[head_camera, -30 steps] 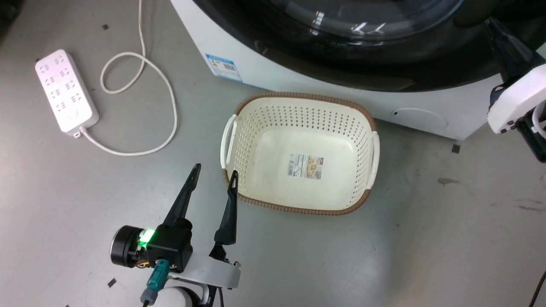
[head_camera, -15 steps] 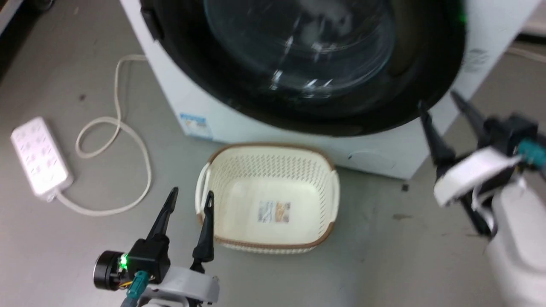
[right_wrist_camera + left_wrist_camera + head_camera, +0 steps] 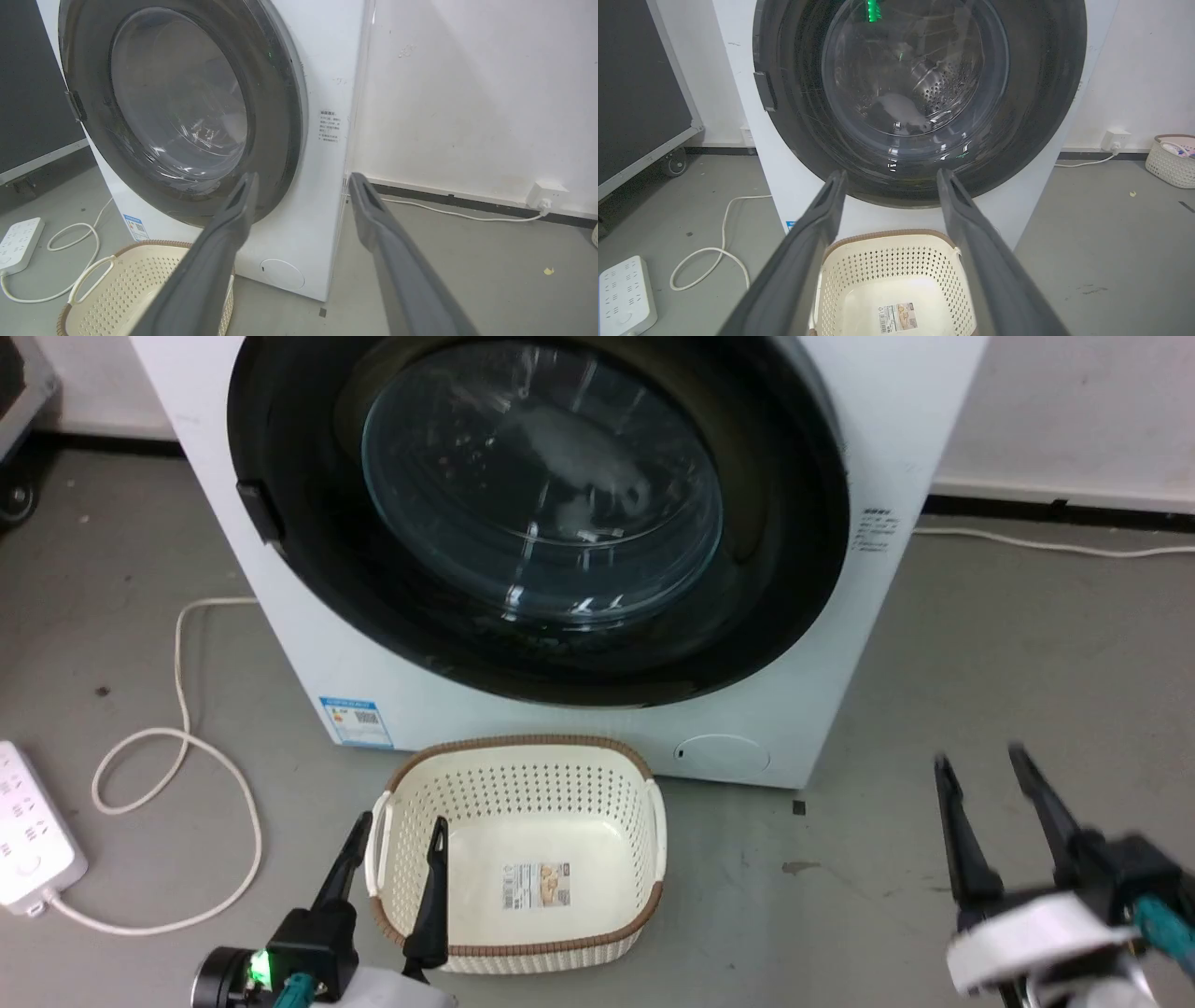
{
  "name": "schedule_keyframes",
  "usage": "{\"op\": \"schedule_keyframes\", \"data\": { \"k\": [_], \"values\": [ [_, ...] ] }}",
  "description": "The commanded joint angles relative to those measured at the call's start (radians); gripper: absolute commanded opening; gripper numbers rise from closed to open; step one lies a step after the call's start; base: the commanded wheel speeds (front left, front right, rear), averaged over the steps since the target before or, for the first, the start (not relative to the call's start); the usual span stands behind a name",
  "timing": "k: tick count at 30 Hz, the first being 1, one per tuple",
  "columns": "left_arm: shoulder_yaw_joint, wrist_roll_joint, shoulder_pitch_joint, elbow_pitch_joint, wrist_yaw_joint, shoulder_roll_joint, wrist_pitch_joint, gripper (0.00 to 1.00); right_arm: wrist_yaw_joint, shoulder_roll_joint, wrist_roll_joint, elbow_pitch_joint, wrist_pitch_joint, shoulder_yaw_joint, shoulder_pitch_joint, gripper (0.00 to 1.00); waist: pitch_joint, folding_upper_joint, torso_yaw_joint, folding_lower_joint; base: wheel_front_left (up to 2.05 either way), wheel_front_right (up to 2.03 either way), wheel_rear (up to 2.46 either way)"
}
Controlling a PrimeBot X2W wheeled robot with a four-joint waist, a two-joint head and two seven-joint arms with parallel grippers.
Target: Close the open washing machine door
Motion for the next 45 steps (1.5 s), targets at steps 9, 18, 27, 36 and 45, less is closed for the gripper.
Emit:
{"op": "schedule_keyframes", "data": {
  "k": [9, 18, 27, 36, 45],
  "values": [
    [0.023, -0.003, 0.039, -0.002, 0.030, -0.009, -0.005, 1.00, -0.001, 0.010, 0.033, -0.048, -0.004, 0.018, 0.114, 1.00, -0.028, 0.0000, 0.006, 0.0003, 0.00, 0.00, 0.00],
    [0.022, 0.000, 0.040, 0.006, 0.027, -0.015, -0.005, 1.00, -0.001, 0.010, 0.031, -0.052, -0.005, 0.055, 0.121, 1.00, -0.041, 0.0000, 0.024, 0.0003, 0.00, 0.00, 0.00],
    [0.018, 0.000, 0.035, 0.005, 0.014, -0.011, 0.001, 0.00, 0.000, 0.007, 0.030, -0.048, 0.001, 0.055, 0.115, 0.00, -0.041, 0.0000, 0.031, 0.0003, 0.00, 0.00, 0.00],
    [0.025, 0.007, 0.031, -0.003, 0.015, -0.012, 0.021, 0.00, 0.000, 0.007, 0.026, -0.059, 0.022, 0.058, 0.115, 0.00, -0.042, 0.0000, 0.026, 0.0003, 0.00, 0.00, 0.00],
    [0.032, 0.015, 0.028, -0.012, 0.017, -0.013, 0.042, 0.00, 0.000, 0.007, 0.022, -0.071, 0.042, 0.060, 0.116, 0.00, -0.043, 0.0000, 0.020, 0.0003, 0.00, 0.00, 0.00]
  ]
}}
